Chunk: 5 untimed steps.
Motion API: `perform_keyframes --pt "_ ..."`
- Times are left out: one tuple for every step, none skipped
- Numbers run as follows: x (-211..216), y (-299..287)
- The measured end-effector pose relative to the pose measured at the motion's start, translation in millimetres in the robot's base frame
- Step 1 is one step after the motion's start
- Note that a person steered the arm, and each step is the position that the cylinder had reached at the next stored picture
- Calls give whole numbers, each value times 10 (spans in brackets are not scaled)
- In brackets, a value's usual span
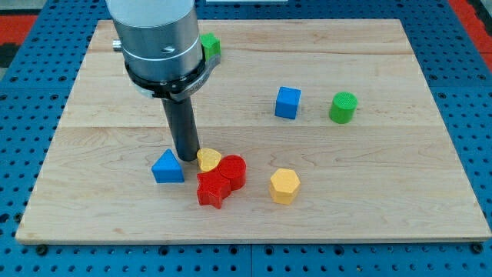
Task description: Push the blue cube to the yellow hexagon
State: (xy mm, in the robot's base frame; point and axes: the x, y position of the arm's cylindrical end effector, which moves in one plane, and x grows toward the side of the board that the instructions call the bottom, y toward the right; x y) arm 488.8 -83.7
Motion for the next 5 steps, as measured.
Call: perform_keyframes --pt "-630 396" --pt "-1038 563" --pt "-1219 1019" --pt "-688 1626" --pt "110 1777"
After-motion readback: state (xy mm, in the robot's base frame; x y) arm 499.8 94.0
